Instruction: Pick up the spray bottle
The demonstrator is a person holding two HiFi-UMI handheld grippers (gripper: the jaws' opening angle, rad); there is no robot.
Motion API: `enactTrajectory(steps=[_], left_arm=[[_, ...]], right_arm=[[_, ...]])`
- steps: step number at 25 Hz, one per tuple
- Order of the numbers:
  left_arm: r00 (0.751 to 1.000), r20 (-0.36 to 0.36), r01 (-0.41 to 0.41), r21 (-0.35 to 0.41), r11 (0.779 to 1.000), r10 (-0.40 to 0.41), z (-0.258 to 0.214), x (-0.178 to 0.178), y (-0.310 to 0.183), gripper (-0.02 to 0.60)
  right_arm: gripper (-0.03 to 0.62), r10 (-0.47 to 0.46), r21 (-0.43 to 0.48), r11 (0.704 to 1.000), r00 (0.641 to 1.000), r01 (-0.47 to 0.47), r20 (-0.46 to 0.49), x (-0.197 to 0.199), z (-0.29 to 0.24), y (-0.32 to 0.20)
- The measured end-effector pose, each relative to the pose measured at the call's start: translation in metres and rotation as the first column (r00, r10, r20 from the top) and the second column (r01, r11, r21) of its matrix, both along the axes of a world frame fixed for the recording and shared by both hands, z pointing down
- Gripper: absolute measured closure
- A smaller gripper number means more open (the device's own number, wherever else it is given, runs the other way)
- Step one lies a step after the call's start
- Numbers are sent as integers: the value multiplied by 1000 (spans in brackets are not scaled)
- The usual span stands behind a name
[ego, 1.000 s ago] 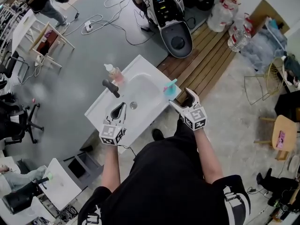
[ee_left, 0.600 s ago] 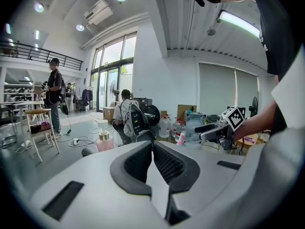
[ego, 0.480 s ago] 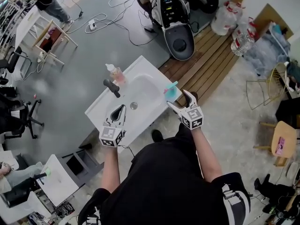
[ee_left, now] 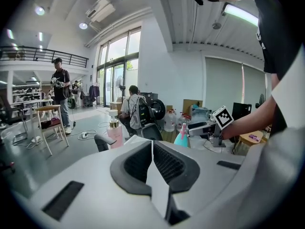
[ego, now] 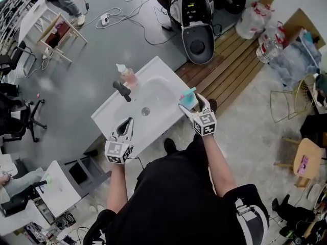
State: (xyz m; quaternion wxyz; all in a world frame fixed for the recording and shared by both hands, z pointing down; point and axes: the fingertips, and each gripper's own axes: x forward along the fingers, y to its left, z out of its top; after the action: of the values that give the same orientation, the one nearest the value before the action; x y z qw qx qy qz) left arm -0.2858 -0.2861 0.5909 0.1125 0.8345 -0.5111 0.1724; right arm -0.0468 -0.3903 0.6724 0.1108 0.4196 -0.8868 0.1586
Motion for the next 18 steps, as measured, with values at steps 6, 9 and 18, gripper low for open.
enactTrajectory(steps=[6, 9, 18], left_arm=[[999, 14, 37, -16, 999, -37, 3, -20, 6, 552], [998, 23, 57, -17, 998, -57, 1, -29, 6, 552], [997, 32, 66, -18, 998, -65, 1, -37, 3, 552]], right_arm=[[160, 54, -4, 999, 998, -54, -10, -2, 11, -18], [160, 62, -3, 998, 998, -62, -11, -6, 15, -24], [161, 84, 4, 996, 996, -84, -21, -10, 21, -37]])
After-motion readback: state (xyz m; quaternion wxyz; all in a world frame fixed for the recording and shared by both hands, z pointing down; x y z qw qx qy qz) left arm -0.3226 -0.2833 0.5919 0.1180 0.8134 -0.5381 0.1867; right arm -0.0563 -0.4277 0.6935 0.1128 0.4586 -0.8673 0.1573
